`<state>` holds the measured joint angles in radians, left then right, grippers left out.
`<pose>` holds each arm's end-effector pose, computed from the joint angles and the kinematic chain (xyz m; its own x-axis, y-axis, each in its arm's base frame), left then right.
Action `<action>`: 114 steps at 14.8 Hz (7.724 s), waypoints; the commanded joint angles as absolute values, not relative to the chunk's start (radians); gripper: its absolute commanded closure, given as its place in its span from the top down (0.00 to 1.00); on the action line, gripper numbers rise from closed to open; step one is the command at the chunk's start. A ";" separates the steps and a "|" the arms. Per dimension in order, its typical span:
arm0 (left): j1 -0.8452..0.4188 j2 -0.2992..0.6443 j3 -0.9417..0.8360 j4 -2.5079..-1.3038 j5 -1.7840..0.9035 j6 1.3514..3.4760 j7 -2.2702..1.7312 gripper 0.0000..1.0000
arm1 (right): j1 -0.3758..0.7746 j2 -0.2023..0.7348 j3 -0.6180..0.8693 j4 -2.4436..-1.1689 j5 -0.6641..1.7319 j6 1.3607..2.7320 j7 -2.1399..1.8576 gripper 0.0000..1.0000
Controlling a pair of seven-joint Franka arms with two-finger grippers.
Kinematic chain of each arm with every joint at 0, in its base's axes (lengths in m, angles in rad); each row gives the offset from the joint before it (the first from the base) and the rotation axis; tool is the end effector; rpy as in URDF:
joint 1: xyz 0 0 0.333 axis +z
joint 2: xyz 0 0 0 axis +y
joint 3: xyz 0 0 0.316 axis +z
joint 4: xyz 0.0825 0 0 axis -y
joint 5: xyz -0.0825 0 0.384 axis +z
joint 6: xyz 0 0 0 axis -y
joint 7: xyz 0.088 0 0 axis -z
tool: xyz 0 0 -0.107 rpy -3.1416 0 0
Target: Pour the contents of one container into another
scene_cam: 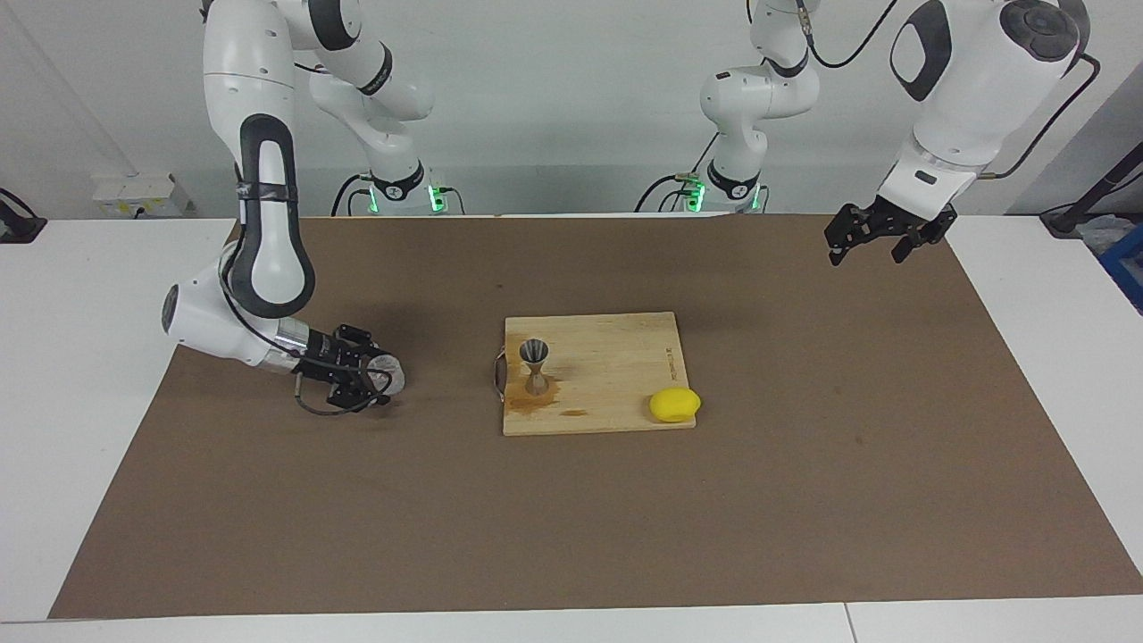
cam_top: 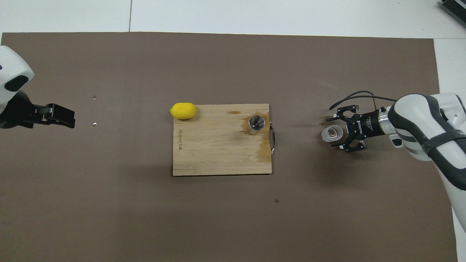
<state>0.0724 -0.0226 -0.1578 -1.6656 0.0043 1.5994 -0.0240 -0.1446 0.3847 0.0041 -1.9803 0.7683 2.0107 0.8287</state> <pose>0.5456 -0.0472 0.5945 0.9972 -0.0612 -0.0437 -0.0617 -0.9981 -0.0089 0.5804 -0.0405 0.2597 0.1065 -0.7514 -0.6512 -0.9914 -0.1300 -0.0121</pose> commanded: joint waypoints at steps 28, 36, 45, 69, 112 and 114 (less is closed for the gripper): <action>0.098 -0.078 -0.160 -1.654 -0.011 1.529 0.040 1.00 | 0.227 0.288 0.002 -1.706 0.499 2.106 1.557 0.00; 0.149 -0.080 -0.207 -1.655 -0.011 1.532 0.043 1.00 | 0.360 0.293 0.003 -1.674 0.161 2.111 1.583 0.00; 0.138 -0.081 -0.207 -1.664 -0.011 1.534 0.035 1.00 | 0.410 0.293 0.005 -1.683 0.003 2.154 1.588 0.00; 0.101 -0.077 -0.150 -1.675 -0.018 1.551 0.037 1.00 | 0.477 0.267 0.006 -1.759 -0.236 2.168 1.569 0.00; 0.098 -0.077 -0.150 -1.675 -0.017 1.551 0.037 1.00 | -0.135 0.391 0.003 -1.957 0.796 1.997 0.816 0.00; 0.098 -0.075 -0.150 -1.675 -0.017 1.551 0.037 1.00 | -0.135 0.391 0.003 -1.957 0.796 1.996 0.816 0.00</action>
